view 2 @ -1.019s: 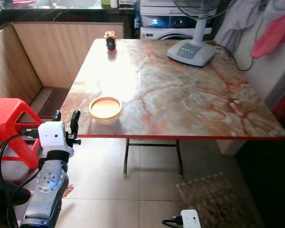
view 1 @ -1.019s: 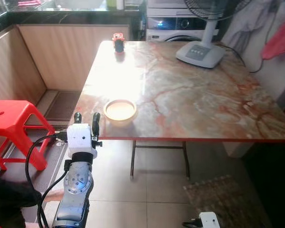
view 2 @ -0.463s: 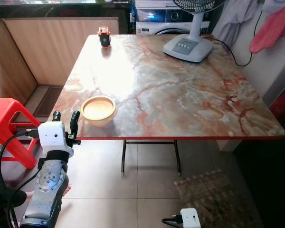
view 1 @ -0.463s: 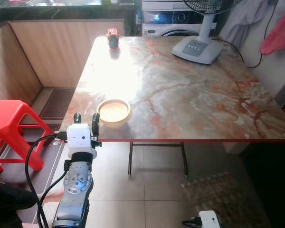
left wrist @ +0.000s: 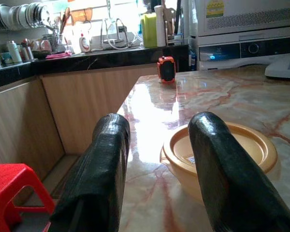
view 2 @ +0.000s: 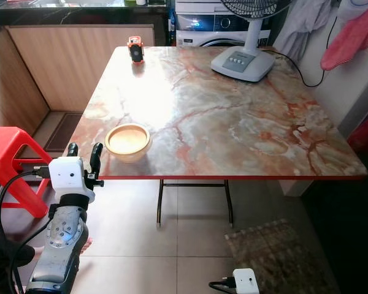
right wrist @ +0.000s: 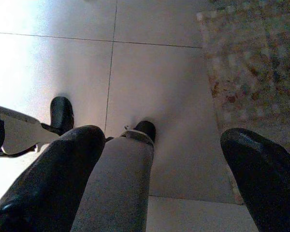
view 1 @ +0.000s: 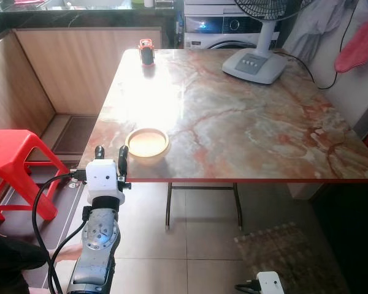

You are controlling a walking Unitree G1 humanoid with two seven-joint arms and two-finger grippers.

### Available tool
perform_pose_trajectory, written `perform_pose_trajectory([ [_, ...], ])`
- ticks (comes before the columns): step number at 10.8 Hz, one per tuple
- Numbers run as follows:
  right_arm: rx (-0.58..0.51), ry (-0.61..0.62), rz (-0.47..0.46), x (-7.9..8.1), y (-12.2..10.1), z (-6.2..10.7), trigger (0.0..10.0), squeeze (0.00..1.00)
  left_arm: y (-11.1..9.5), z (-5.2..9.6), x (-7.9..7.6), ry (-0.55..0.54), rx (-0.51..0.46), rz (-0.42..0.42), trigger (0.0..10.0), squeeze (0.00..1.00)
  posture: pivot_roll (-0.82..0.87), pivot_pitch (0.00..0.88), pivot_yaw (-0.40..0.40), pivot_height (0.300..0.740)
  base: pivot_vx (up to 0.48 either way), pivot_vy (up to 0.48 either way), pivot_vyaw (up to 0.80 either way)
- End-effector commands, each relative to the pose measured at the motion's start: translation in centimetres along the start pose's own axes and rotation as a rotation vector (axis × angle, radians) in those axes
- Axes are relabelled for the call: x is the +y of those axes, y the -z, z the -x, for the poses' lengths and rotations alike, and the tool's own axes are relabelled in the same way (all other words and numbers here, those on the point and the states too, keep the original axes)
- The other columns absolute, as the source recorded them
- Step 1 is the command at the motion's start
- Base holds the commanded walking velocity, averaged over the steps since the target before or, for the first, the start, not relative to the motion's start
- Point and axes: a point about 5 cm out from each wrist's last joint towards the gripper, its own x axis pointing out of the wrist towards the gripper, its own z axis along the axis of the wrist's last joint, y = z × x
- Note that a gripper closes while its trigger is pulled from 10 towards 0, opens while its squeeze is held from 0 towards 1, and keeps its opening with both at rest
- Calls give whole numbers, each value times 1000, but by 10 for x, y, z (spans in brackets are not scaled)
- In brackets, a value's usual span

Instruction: Restocking fridge

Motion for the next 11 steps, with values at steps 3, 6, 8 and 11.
perform_pose_trajectory([
  [3, 10, -1, 5, 1, 2, 0, 10000, 0, -4, -3, 2, -11, -13, 0, 10000, 0, 28, 29, 0, 740, 270, 0, 0],
  [6, 9, -1, 4, 1, 2, 0, 10000, 0, -4, -3, 2, -9, -13, 0, 10000, 0, 28, 29, 0, 740, 294, 0, 0],
  [8, 9, 0, 4, 0, 2, 0, 10000, 0, -4, -3, 2, -8, -15, 1, 10000, 0, 28, 29, 0, 740, 298, 0, 0],
  [11, 10, 0, 4, 0, 2, 0, 10000, 0, -5, -3, 1, -6, -17, 1, 10000, 0, 27, 29, 0, 740, 299, 0, 0],
])
